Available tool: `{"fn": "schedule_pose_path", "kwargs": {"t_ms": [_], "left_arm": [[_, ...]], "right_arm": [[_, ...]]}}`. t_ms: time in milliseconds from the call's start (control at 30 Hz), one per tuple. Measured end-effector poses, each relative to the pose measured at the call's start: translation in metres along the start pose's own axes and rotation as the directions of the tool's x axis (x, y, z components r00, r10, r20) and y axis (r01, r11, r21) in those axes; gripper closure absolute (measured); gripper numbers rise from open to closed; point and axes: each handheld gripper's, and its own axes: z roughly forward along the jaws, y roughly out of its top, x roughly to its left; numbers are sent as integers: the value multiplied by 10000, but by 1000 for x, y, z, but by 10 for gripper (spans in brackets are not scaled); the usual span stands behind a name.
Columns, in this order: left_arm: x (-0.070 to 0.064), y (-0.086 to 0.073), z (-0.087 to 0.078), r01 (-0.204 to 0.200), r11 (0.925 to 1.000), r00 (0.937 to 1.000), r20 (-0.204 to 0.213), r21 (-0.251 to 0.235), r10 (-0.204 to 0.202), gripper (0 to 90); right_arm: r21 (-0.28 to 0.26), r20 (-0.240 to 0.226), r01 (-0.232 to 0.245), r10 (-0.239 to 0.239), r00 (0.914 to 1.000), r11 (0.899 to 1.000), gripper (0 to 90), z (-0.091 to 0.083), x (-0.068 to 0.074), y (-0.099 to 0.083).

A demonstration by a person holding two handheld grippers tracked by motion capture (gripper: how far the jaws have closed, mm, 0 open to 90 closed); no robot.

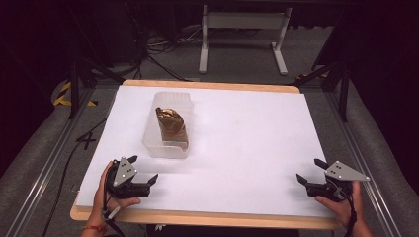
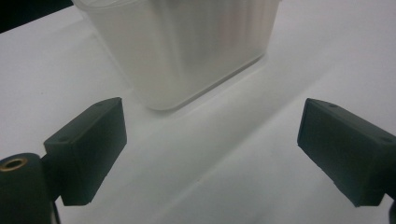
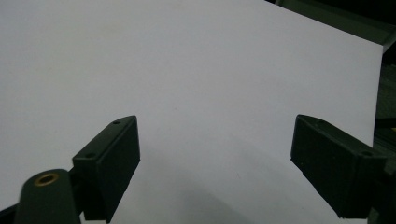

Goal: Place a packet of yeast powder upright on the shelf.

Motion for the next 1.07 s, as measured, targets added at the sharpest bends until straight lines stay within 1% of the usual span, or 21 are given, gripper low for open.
{"fn": "schedule_pose_path", "kwargs": {"t_ms": [167, 233, 300, 400, 500, 567, 667, 733, 900, 1067], "left_arm": [[2, 2, 3, 8, 9999, 10000, 56, -100, -8, 88], [2, 2, 4, 59, 9999, 9999, 106, -82, -58, 88], [3, 2, 5, -8, 10000, 10000, 74, -71, 8, 88], [3, 3, 6, 63, 9999, 9999, 95, -124, -62, 88], [3, 3, 6, 36, 10000, 10000, 47, -93, -36, 88], [3, 4, 6, 46, 9999, 10000, 76, -106, -45, 88], [3, 4, 6, 72, 9999, 10000, 39, -80, -71, 88], [3, 3, 6, 128, 9999, 9999, 46, -103, -128, 88], [4, 3, 6, 119, 9999, 9999, 29, -59, -118, 88], [4, 3, 7, 119, 9999, 9999, 37, -44, -119, 88]], "right_arm": [[-14, 76, 272, -271, 9996, 9996, 154, -4, 5, 0], [-41, 75, 267, -267, 9996, 9996, 152, -5, 5, 0], [-95, 47, 208, -208, 9998, 9997, 150, -5, 4, -1], [0, 160, 179, -179, 9997, 9998, 140, -4, 3, -2], [-3, 101, 144, -144, 9998, 9999, 140, -3, 2, -3], [-31, 88, 207, -207, 9997, 9998, 138, -3, 3, -3], [-66, -58, 169, -170, 9998, 9998, 135, -2, 5, -3], [-40, -56, 276, -276, 9996, 9996, 131, -1, 5, -3], [16, -7, 334, -334, 9994, 9994, 115, 1, 5, -3], [6, -136, 286, -286, 9995, 9996, 116, 2, 5, -3]]}}
